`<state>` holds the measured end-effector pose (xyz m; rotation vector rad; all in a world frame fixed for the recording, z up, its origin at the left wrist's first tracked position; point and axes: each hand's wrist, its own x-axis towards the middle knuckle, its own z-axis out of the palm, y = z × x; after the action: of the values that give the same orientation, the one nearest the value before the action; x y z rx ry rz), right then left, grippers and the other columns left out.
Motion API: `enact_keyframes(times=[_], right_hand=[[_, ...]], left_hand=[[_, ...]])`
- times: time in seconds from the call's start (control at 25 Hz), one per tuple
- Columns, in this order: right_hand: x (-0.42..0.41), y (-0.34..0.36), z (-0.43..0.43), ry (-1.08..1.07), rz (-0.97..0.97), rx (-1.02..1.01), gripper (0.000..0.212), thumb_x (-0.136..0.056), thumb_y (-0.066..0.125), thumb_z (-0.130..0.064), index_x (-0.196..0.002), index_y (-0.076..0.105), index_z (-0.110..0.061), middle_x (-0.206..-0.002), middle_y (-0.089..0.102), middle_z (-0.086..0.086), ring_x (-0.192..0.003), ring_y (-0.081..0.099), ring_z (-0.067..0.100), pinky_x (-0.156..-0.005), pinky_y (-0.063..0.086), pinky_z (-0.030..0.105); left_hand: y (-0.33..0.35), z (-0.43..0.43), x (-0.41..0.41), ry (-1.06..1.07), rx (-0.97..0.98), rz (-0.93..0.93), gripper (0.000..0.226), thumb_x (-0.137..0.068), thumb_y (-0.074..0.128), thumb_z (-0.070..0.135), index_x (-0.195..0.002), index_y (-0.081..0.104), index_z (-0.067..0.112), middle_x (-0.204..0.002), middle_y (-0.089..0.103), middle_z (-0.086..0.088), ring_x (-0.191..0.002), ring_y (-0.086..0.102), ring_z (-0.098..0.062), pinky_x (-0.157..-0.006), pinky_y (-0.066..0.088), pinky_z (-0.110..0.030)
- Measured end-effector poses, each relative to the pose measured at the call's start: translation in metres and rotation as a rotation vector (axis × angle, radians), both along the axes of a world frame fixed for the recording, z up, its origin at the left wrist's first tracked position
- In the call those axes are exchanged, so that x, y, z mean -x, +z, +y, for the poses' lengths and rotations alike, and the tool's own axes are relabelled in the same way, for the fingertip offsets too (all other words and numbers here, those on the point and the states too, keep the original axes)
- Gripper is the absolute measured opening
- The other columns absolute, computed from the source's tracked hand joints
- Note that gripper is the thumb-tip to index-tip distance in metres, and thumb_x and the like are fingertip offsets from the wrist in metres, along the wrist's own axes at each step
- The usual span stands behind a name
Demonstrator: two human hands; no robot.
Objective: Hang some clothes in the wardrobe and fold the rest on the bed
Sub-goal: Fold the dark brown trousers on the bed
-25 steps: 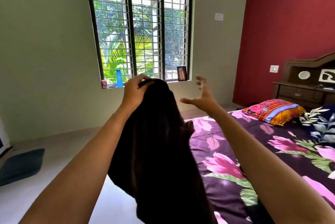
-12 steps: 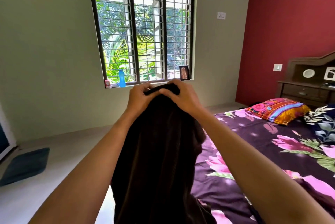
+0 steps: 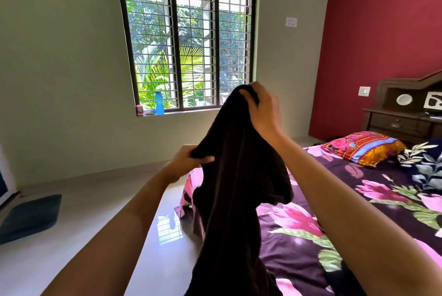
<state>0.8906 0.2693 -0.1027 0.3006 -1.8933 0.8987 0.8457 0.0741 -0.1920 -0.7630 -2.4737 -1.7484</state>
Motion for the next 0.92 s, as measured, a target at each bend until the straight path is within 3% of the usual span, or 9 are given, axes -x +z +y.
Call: enact_keyframes(times=[0.16, 0.24, 0.32, 0.4, 0.56, 0.68, 0.76, 0.84, 0.92], right_hand=[[0.012, -0.008, 0.036, -0.138, -0.329, -0.006, 0.029, -0.094, 0.056, -0.030, -0.112, 0.061, -0.008, -0.099, 0.065, 0.007, -0.092, 0.061, 0.023, -0.077, 0.046, 0.029], [0.014, -0.021, 0.039, 0.119, -0.461, -0.055, 0.034, -0.088, 0.064, -0.034, -0.118, 0.058, -0.018, -0.111, 0.065, 0.003, -0.104, 0.061, 0.019, -0.090, 0.050, 0.034], [0.011, -0.029, 0.021, 0.400, -0.496, -0.093, 0.040, -0.088, 0.066, -0.030, -0.124, 0.053, -0.020, -0.116, 0.062, -0.002, -0.109, 0.059, 0.012, -0.091, 0.048, 0.024], [0.012, -0.029, 0.000, 0.454, -0.449, -0.186, 0.034, -0.093, 0.060, -0.022, -0.124, 0.055, -0.012, -0.110, 0.062, -0.001, -0.099, 0.060, 0.007, -0.086, 0.046, 0.016], [0.016, -0.025, -0.012, 0.200, -0.266, -0.313, 0.018, -0.097, 0.053, -0.023, -0.099, 0.061, -0.008, -0.080, 0.056, -0.005, -0.070, 0.053, 0.008, -0.062, 0.035, 0.019], [0.016, -0.027, -0.006, 0.109, -0.213, -0.145, 0.022, -0.098, 0.051, -0.025, -0.100, 0.059, -0.005, -0.083, 0.059, 0.002, -0.074, 0.056, 0.018, -0.063, 0.041, 0.029], [0.015, -0.022, -0.003, 0.058, -0.178, 0.000, 0.023, -0.098, 0.050, -0.026, -0.102, 0.059, -0.005, -0.088, 0.062, 0.005, -0.077, 0.058, 0.020, -0.064, 0.045, 0.033], [0.016, -0.014, 0.002, -0.013, -0.148, 0.087, 0.021, -0.098, 0.050, -0.025, -0.102, 0.059, -0.007, -0.089, 0.060, 0.004, -0.077, 0.057, 0.018, -0.064, 0.042, 0.029], [0.014, -0.008, 0.007, -0.044, -0.135, 0.175, 0.020, -0.098, 0.049, -0.024, -0.103, 0.058, -0.007, -0.086, 0.059, 0.001, -0.076, 0.057, 0.017, -0.062, 0.041, 0.026]], left_hand=[[0.013, -0.003, 0.008, 0.133, -0.336, 0.098, 0.021, -0.089, 0.059, 0.008, -0.110, 0.061, 0.013, -0.088, 0.067, 0.010, -0.076, 0.064, 0.004, -0.080, 0.051, -0.021], [0.035, 0.003, 0.006, 0.092, -0.270, 0.251, 0.021, -0.090, 0.059, 0.009, -0.110, 0.062, 0.014, -0.095, 0.066, 0.008, -0.084, 0.062, 0.002, -0.088, 0.048, -0.023], [0.053, 0.017, -0.003, 0.025, -0.088, 0.434, 0.020, -0.088, 0.060, 0.007, -0.108, 0.062, 0.012, -0.095, 0.064, 0.004, -0.084, 0.059, 0.006, -0.084, 0.045, -0.014], [0.059, 0.029, -0.007, 0.027, -0.076, 0.492, 0.020, -0.083, 0.060, 0.011, -0.102, 0.055, 0.017, -0.093, 0.062, -0.001, -0.079, 0.058, -0.002, -0.075, 0.044, -0.016], [0.051, 0.019, -0.011, 0.014, -0.322, 0.185, 0.027, -0.083, 0.069, 0.010, -0.093, 0.047, 0.022, -0.089, 0.067, -0.013, -0.074, 0.065, -0.021, -0.068, 0.053, -0.032], [0.029, -0.003, -0.006, -0.077, 0.143, 0.108, 0.031, -0.071, 0.080, 0.010, -0.097, 0.063, 0.011, -0.087, 0.068, -0.005, -0.077, 0.065, -0.015, -0.073, 0.052, -0.023], [0.004, -0.015, 0.003, -0.022, 0.471, 0.107, 0.027, -0.067, 0.083, 0.007, -0.087, 0.065, 0.009, -0.079, 0.062, 0.000, -0.075, 0.058, -0.012, -0.064, 0.046, -0.014], [-0.018, -0.029, 0.013, 0.003, 0.496, 0.079, 0.022, -0.069, 0.078, -0.001, -0.076, 0.063, 0.014, -0.074, 0.060, -0.002, -0.074, 0.055, -0.013, -0.064, 0.045, -0.017], [-0.031, -0.037, 0.012, -0.061, 0.257, -0.058, 0.016, -0.081, 0.068, 0.000, -0.087, 0.065, 0.014, -0.083, 0.063, -0.007, -0.078, 0.056, -0.015, -0.069, 0.045, -0.020]])
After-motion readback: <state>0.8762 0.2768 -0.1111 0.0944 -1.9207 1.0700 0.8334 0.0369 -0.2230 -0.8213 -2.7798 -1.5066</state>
